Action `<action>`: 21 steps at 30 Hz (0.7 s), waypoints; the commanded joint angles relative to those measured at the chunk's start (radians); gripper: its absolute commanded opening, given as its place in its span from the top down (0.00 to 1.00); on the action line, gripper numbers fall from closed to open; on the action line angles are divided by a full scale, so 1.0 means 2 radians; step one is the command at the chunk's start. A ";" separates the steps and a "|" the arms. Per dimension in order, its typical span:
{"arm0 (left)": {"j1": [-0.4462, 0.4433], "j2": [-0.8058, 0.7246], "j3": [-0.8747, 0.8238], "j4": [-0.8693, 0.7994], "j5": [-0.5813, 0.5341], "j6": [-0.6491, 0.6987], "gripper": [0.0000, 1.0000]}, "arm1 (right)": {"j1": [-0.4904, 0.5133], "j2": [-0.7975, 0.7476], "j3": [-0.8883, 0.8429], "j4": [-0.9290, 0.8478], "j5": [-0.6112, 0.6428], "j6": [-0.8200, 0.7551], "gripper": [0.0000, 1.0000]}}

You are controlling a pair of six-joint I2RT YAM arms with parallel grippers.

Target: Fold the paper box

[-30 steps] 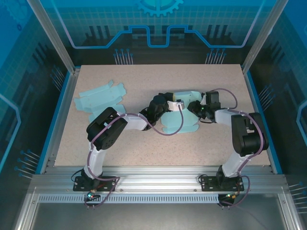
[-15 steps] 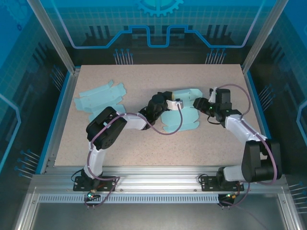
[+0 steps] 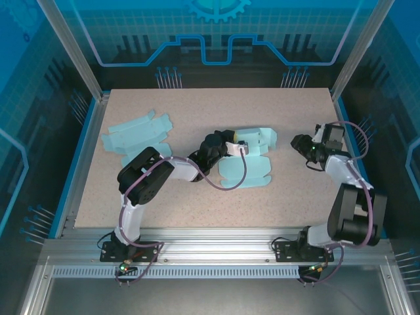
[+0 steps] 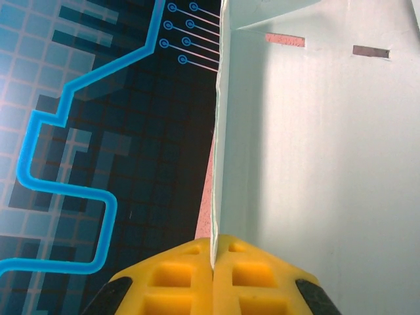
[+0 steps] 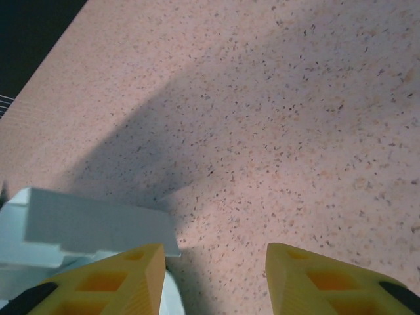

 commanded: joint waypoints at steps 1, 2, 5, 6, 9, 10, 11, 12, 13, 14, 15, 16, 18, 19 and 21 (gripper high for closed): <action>0.002 -0.005 -0.007 0.039 0.014 0.020 1.00 | -0.003 0.046 0.034 0.022 -0.044 -0.016 0.55; 0.002 -0.002 -0.007 0.042 0.014 0.024 1.00 | -0.002 0.058 0.039 0.030 -0.049 -0.016 0.56; 0.001 0.003 -0.007 0.049 0.016 0.030 1.00 | 0.006 0.097 0.060 0.042 -0.052 -0.020 0.56; 0.001 0.003 -0.008 0.049 0.017 0.031 1.00 | 0.009 0.107 0.067 0.042 -0.052 -0.023 0.56; 0.001 0.004 -0.008 0.050 0.020 0.038 1.00 | 0.021 0.133 0.088 0.045 -0.054 -0.035 0.55; 0.001 0.005 -0.008 0.051 0.023 0.042 1.00 | 0.025 0.142 0.095 0.045 -0.054 -0.040 0.55; 0.001 0.006 -0.007 0.051 0.025 0.045 1.00 | 0.029 0.148 0.102 0.044 -0.055 -0.043 0.55; 0.001 0.008 -0.007 0.051 0.026 0.050 1.00 | 0.034 0.156 0.108 0.043 -0.055 -0.048 0.55; 0.001 0.011 -0.006 0.051 0.026 0.054 1.00 | 0.039 0.162 0.114 0.041 -0.053 -0.054 0.55; 0.001 0.014 -0.004 0.052 0.025 0.059 1.00 | 0.042 0.166 0.117 0.038 -0.052 -0.056 0.55; 0.001 0.016 -0.004 0.054 0.025 0.065 1.00 | 0.047 0.171 0.120 0.037 -0.049 -0.059 0.55; 0.001 0.020 -0.005 0.057 0.025 0.071 1.00 | 0.050 0.175 0.119 0.039 -0.048 -0.060 0.55; 0.002 0.025 -0.005 0.059 0.026 0.082 1.00 | 0.053 0.182 0.115 0.045 -0.047 -0.058 0.54; 0.002 0.027 -0.006 0.059 0.026 0.090 1.00 | 0.053 0.186 0.115 0.047 -0.052 -0.054 0.55; 0.001 0.033 -0.006 0.063 0.027 0.103 1.00 | 0.054 0.188 0.113 0.051 -0.056 -0.050 0.55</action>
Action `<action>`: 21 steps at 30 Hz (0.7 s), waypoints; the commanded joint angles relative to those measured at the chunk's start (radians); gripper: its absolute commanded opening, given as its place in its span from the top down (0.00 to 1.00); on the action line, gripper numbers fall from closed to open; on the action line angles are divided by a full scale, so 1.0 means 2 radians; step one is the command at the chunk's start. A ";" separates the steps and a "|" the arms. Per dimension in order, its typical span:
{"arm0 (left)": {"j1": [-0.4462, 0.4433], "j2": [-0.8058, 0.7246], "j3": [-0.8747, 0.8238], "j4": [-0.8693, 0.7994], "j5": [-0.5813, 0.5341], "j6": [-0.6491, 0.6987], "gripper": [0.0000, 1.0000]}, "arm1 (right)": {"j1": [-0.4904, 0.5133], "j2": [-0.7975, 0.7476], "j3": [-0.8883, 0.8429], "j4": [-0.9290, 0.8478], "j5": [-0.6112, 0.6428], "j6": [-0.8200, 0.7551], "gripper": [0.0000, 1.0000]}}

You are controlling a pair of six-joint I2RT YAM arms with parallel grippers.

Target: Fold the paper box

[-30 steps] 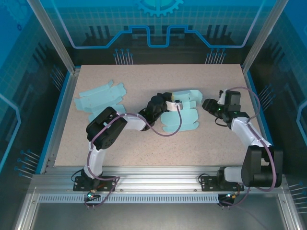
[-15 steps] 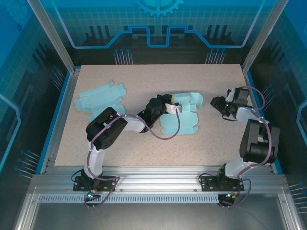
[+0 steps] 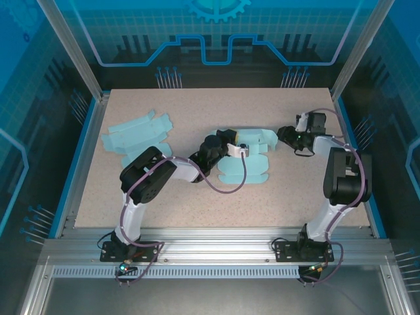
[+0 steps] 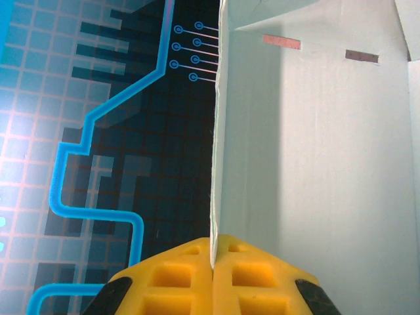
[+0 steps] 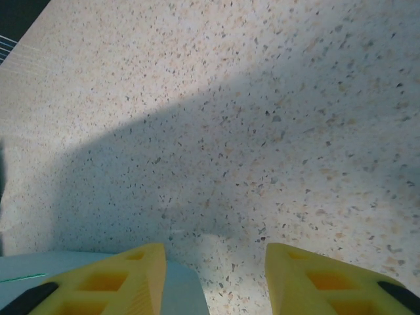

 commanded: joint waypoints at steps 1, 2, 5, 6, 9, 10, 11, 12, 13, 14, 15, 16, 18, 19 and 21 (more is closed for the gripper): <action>0.001 0.018 -0.004 0.025 0.013 0.034 1.00 | 0.005 0.009 0.003 0.011 -0.009 -0.005 0.54; 0.002 0.020 -0.003 0.027 0.013 0.036 1.00 | 0.006 0.008 0.001 0.011 -0.008 -0.004 0.54; 0.002 0.026 -0.001 0.026 0.012 0.045 1.00 | 0.012 0.005 -0.006 0.011 -0.007 0.001 0.54; 0.002 0.029 0.000 0.027 0.011 0.050 1.00 | 0.014 0.003 -0.010 0.014 -0.008 0.005 0.54; 0.001 0.039 0.002 0.038 0.009 0.065 1.00 | 0.019 -0.004 -0.025 0.026 -0.007 0.013 0.54; 0.002 0.041 0.002 0.040 0.008 0.069 1.00 | 0.021 -0.007 -0.030 0.029 -0.006 0.015 0.54; 0.001 0.043 0.002 0.042 0.008 0.070 1.00 | 0.022 -0.010 -0.035 0.031 -0.004 0.016 0.54; 0.002 0.042 0.002 0.041 0.008 0.070 1.00 | 0.023 -0.013 -0.039 0.031 -0.001 0.018 0.54; 0.001 0.043 0.002 0.042 0.008 0.070 1.00 | 0.024 -0.015 -0.045 0.033 0.001 0.021 0.54; 0.002 0.042 0.001 0.041 0.009 0.071 1.00 | 0.024 -0.018 -0.051 0.037 0.001 0.024 0.54; 0.002 0.043 0.000 0.043 0.010 0.072 1.00 | 0.024 -0.022 -0.059 0.044 0.000 0.026 0.54; 0.002 0.043 0.000 0.044 0.010 0.072 1.00 | 0.024 -0.026 -0.067 0.050 0.000 0.030 0.54; 0.002 0.043 0.001 0.044 0.009 0.072 1.00 | 0.026 -0.033 -0.082 0.062 -0.002 0.033 0.54; 0.003 0.042 0.002 0.045 0.009 0.073 1.00 | 0.027 -0.038 -0.085 0.065 -0.002 0.034 0.54; 0.003 0.043 0.002 0.045 0.010 0.072 1.00 | 0.031 -0.046 -0.101 0.070 -0.002 0.032 0.54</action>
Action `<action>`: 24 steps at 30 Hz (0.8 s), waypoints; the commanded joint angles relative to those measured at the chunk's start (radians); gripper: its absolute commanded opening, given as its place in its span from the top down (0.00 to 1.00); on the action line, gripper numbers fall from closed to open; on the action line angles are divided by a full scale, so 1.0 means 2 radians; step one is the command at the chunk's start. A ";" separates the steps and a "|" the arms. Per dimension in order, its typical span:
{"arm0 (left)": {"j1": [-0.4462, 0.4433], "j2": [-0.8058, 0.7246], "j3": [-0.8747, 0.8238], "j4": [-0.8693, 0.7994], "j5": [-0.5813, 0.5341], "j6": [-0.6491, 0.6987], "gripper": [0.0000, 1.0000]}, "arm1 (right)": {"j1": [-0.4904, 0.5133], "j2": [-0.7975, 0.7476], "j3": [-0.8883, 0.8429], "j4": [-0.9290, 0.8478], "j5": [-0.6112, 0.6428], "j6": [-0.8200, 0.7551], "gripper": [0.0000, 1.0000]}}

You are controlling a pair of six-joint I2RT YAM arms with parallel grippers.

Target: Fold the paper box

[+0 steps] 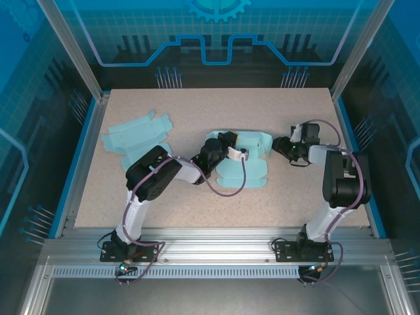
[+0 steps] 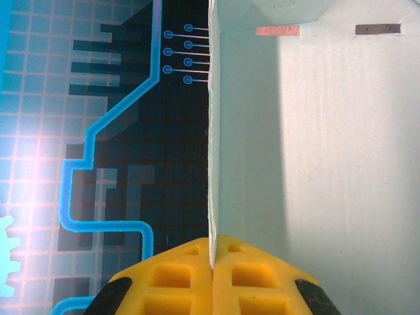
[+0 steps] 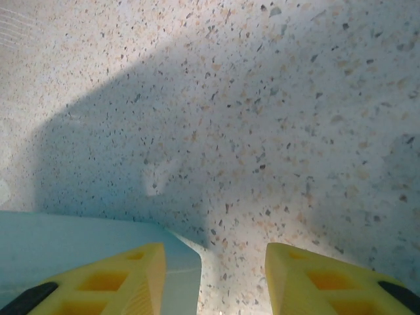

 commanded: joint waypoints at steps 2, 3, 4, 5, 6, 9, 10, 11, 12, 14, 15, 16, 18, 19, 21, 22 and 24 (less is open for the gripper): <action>0.002 0.013 0.002 0.008 0.011 0.011 1.00 | 0.015 -0.029 -0.023 0.023 -0.001 0.002 0.54; 0.002 0.014 0.002 0.009 0.010 0.011 1.00 | 0.018 -0.032 -0.024 0.023 0.000 0.000 0.54; 0.003 0.014 0.001 0.009 0.010 0.011 1.00 | 0.021 -0.035 -0.026 0.023 0.002 -0.001 0.54; 0.002 0.015 0.001 0.008 0.010 0.011 1.00 | 0.023 -0.037 -0.029 0.023 0.003 -0.002 0.54; 0.003 0.015 0.001 0.009 0.010 0.011 1.00 | 0.026 -0.039 -0.031 0.024 0.005 -0.004 0.53; 0.003 0.017 0.001 0.011 0.011 0.011 1.00 | 0.036 -0.040 -0.031 0.021 0.009 -0.011 0.52; 0.003 0.017 0.000 0.011 0.011 0.011 1.00 | 0.039 -0.041 -0.031 0.020 0.011 -0.014 0.52; 0.003 0.017 0.000 0.011 0.011 0.010 1.00 | 0.043 -0.042 -0.031 0.020 0.012 -0.017 0.51; 0.003 0.017 0.000 0.010 0.011 0.010 1.00 | 0.046 -0.042 -0.031 0.020 0.015 -0.020 0.50; 0.003 0.017 0.001 0.008 0.012 0.009 1.00 | 0.051 -0.044 -0.031 0.020 0.018 -0.023 0.48; 0.003 0.017 0.001 0.008 0.012 0.007 1.00 | 0.052 -0.045 -0.031 0.019 0.021 -0.024 0.48; 0.003 0.017 0.000 0.007 0.013 0.006 1.00 | 0.053 -0.046 -0.031 0.018 0.021 -0.024 0.48; 0.003 0.017 0.002 0.004 0.013 0.002 1.00 | 0.055 -0.050 -0.033 0.019 0.025 -0.025 0.48; 0.004 0.017 0.003 0.003 0.014 0.001 1.00 | 0.055 -0.053 -0.037 0.020 0.027 -0.025 0.48; 0.005 0.019 0.002 0.007 0.014 0.002 1.00 | 0.055 -0.060 -0.042 0.020 0.040 -0.024 0.48; 0.006 0.019 0.001 0.011 0.016 0.002 1.00 | 0.055 -0.060 -0.043 0.021 0.040 -0.025 0.48; 0.005 0.019 0.000 0.012 0.016 0.002 1.00 | 0.055 -0.057 -0.038 0.021 0.033 -0.031 0.48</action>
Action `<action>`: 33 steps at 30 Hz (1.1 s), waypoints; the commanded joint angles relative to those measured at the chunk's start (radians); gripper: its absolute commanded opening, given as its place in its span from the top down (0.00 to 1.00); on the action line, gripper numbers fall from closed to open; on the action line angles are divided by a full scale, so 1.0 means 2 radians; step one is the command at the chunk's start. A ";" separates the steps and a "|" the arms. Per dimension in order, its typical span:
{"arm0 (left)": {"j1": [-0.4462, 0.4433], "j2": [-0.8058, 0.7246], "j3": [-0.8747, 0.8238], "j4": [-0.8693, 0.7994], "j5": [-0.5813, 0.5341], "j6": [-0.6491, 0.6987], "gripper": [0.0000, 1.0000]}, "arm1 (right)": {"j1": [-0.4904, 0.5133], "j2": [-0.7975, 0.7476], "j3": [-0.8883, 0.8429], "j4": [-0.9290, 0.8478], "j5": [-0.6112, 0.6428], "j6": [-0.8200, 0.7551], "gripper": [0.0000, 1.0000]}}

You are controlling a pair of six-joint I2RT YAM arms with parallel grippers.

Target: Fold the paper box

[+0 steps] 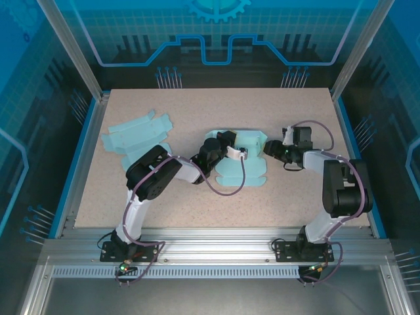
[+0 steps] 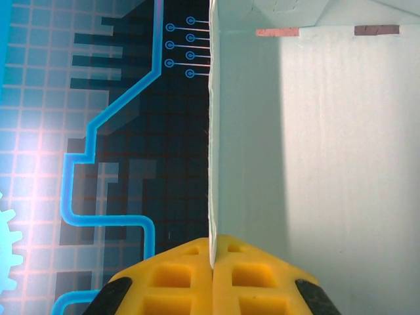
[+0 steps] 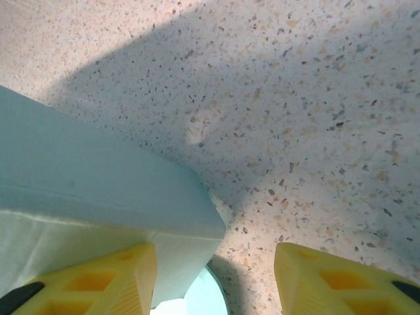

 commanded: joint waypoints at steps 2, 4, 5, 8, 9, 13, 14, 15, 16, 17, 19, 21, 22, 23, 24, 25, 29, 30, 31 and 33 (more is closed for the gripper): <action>0.001 0.016 0.001 0.004 0.019 0.001 1.00 | 0.008 -0.002 0.004 0.008 -0.009 -0.017 0.48; 0.001 0.018 0.002 0.003 0.020 0.001 1.00 | 0.012 0.003 0.004 0.016 -0.017 -0.020 0.47; 0.001 0.019 0.003 0.004 0.020 0.001 1.00 | 0.016 0.003 0.003 0.021 -0.017 -0.021 0.46; 0.001 0.021 0.004 0.001 0.020 0.003 1.00 | 0.026 0.002 -0.003 0.031 -0.016 -0.024 0.43; 0.001 0.021 0.005 0.001 0.020 0.004 1.00 | 0.029 0.000 -0.005 0.035 -0.018 -0.024 0.42; 0.001 0.022 0.005 0.003 0.020 0.004 1.00 | 0.035 -0.002 -0.009 0.041 -0.004 -0.022 0.40; 0.001 0.022 0.005 0.004 0.021 0.005 1.00 | 0.035 0.001 -0.006 0.040 -0.002 -0.022 0.40; 0.001 0.021 0.005 0.004 0.021 0.006 1.00 | 0.036 0.003 -0.004 0.039 -0.001 -0.022 0.40; 0.001 0.021 0.005 0.003 0.021 0.006 1.00 | 0.035 0.005 -0.001 0.040 -0.002 -0.022 0.40; 0.001 0.021 0.005 0.003 0.021 0.006 1.00 | 0.037 0.008 0.004 0.040 -0.002 -0.023 0.40; 0.001 0.021 0.006 0.004 0.021 0.006 1.00 | 0.041 0.015 0.011 0.037 0.003 -0.024 0.40; 0.001 0.021 0.007 0.000 0.022 0.007 1.00 | 0.046 0.020 0.019 0.035 0.006 -0.026 0.40; 0.001 0.021 0.007 -0.001 0.022 0.006 1.00 | 0.050 0.021 0.019 0.036 0.007 -0.026 0.40; 0.001 0.021 0.008 -0.002 0.022 0.007 1.00 | 0.053 0.022 0.019 0.038 0.009 -0.027 0.39; 0.001 0.021 0.007 -0.002 0.021 0.006 1.00 | 0.057 0.021 0.017 0.039 0.013 -0.027 0.39; 0.001 0.021 0.007 -0.002 0.022 0.007 1.00 | 0.060 0.020 0.015 0.041 0.016 -0.027 0.38; 0.002 0.021 0.006 0.000 0.023 0.006 1.00 | 0.065 0.015 0.006 0.049 0.026 -0.024 0.38; 0.002 0.020 0.006 0.001 0.023 0.006 1.00 | 0.065 0.015 0.008 0.048 0.030 -0.024 0.38; 0.002 0.020 0.005 0.000 0.024 0.006 1.00 | 0.065 0.017 0.010 0.046 0.035 -0.024 0.38; 0.001 0.019 0.004 0.000 0.024 0.006 1.00 | 0.065 0.022 0.017 0.044 0.043 -0.022 0.39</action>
